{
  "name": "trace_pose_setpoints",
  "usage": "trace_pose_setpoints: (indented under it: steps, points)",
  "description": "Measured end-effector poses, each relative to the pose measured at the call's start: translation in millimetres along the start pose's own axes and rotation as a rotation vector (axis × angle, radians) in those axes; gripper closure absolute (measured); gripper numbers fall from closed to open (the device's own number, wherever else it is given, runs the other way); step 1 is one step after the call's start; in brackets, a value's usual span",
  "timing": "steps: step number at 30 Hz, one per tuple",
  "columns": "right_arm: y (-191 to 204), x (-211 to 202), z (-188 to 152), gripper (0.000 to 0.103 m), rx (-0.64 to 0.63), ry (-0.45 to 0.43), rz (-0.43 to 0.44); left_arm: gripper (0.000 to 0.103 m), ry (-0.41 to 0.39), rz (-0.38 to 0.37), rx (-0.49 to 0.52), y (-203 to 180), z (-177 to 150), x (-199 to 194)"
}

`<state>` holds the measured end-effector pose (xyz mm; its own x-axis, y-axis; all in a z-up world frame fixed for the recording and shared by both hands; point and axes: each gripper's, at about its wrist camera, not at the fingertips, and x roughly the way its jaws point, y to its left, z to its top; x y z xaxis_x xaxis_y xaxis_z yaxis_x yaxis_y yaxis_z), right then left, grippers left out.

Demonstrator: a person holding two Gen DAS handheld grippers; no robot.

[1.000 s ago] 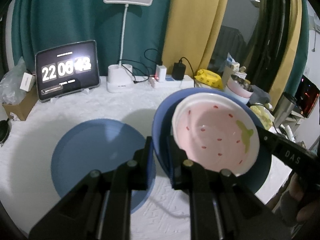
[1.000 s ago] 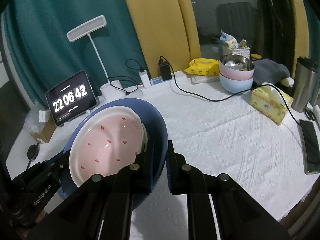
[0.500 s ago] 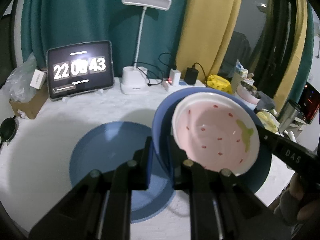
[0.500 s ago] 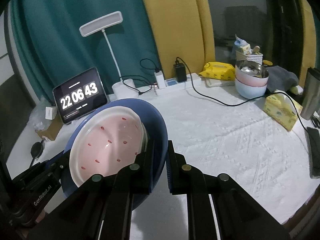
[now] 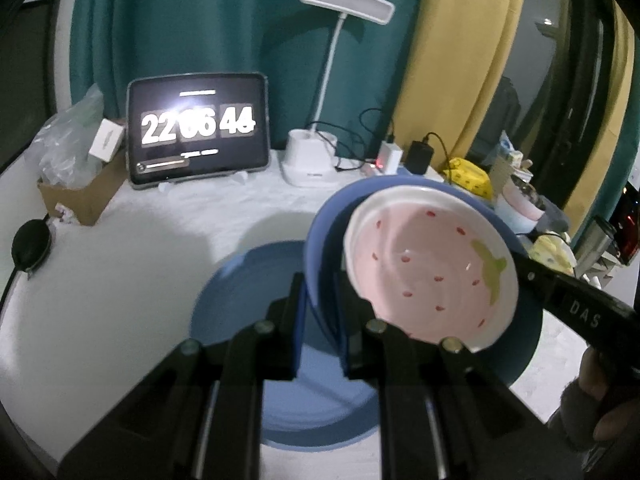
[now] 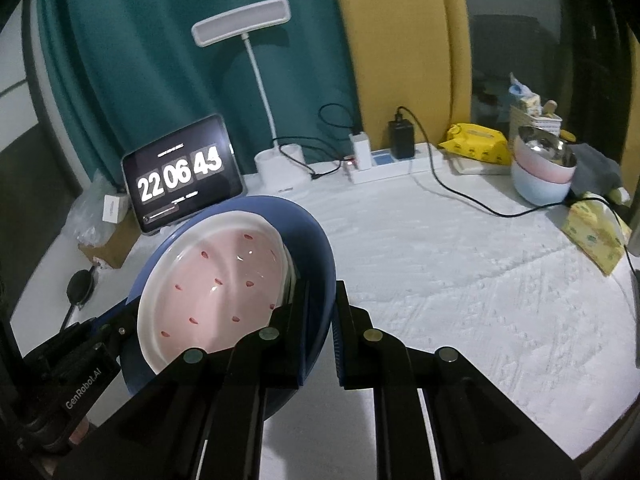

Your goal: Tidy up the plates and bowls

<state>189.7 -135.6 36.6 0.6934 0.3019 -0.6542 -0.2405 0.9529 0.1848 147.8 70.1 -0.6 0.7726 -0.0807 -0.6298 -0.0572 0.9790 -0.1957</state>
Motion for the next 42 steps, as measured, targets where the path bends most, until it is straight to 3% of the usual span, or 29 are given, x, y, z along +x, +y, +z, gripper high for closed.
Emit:
trace_pose_setpoints:
  steps: [17, 42]
  points:
    - [37, 50, -5, 0.09, -0.027, 0.078, 0.038, 0.09, 0.046, 0.051, -0.041, 48, -1, 19]
    - [31, 59, -7, 0.087, -0.01, 0.087, 0.044, 0.086, -0.002, 0.082, 0.0, 47, -2, 21]
